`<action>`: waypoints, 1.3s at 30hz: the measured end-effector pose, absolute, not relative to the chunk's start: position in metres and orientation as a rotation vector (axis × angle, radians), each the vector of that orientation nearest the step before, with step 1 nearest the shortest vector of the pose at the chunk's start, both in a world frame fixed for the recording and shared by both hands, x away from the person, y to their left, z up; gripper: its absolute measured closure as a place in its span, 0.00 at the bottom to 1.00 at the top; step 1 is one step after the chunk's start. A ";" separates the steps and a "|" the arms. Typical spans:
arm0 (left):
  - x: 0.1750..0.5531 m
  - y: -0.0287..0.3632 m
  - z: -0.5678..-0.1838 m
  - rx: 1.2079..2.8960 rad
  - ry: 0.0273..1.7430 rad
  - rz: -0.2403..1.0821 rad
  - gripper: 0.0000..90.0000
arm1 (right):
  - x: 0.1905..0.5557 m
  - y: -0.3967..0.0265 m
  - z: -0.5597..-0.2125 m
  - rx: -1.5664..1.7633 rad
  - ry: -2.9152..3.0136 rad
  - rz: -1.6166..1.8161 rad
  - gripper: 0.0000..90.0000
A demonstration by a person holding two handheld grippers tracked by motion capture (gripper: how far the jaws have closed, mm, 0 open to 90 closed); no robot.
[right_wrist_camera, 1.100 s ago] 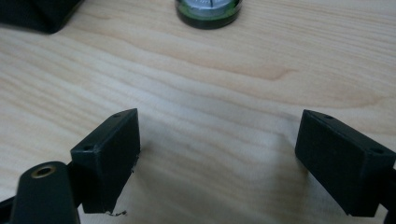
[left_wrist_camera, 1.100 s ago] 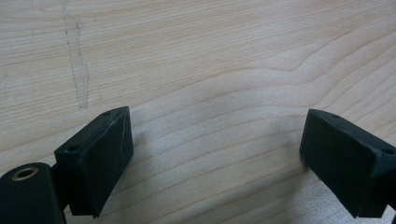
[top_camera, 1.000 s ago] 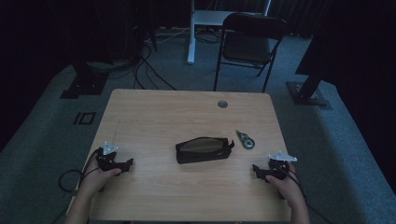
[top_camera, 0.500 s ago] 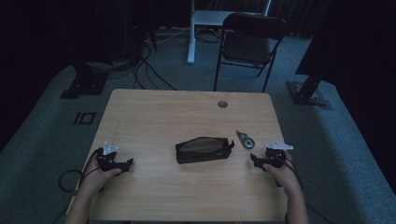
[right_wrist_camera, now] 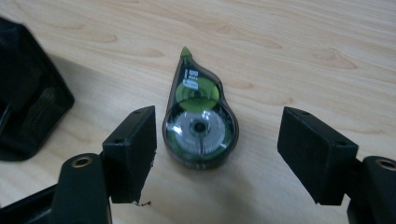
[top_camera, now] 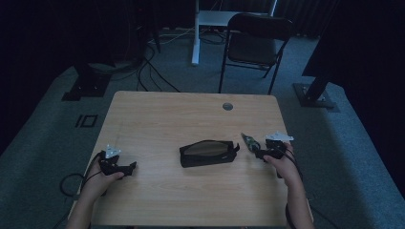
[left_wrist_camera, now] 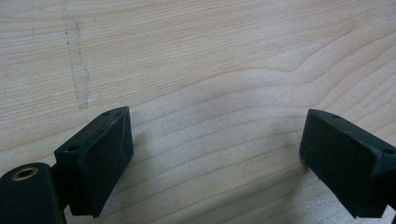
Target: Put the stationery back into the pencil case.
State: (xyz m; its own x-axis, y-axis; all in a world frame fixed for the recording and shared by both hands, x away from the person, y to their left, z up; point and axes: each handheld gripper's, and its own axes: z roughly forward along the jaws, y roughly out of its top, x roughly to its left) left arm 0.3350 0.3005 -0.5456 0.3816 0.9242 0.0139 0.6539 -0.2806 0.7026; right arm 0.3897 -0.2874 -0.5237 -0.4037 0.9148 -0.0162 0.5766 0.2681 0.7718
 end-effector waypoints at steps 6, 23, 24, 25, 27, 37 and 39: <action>0.335 0.300 -0.546 2.031 1.351 0.572 0.11 | 0.397 -0.281 -0.530 1.355 2.085 0.985 0.30; 0.335 0.300 -0.546 2.032 1.350 0.571 0.11 | 0.409 -0.270 -0.547 1.333 2.117 0.905 0.32; 0.335 0.300 -0.546 2.032 1.350 0.571 0.11 | 0.409 -0.271 -0.549 1.341 2.111 0.924 0.35; 0.335 0.300 -0.546 2.032 1.350 0.571 0.11 | 0.409 -0.271 -0.549 1.341 2.111 0.924 0.35; 0.335 0.300 -0.546 2.032 1.349 0.571 0.11 | 0.409 -0.270 -0.548 1.388 2.105 0.945 0.38; 0.335 0.300 -0.546 2.034 1.350 0.571 0.11 | 0.407 -0.269 -0.547 1.385 2.109 0.941 0.46; 0.335 0.300 -0.546 2.033 1.350 0.571 0.11 | 0.406 -0.268 -0.544 1.389 2.103 0.963 0.46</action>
State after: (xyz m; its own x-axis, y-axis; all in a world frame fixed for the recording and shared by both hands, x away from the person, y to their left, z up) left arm 0.3352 0.3004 -0.5456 0.3830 0.9237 0.0138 0.6535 -0.2814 0.7027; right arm 0.4058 -0.2684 -0.5443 -0.3985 0.9171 0.0153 0.6107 0.2528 0.7504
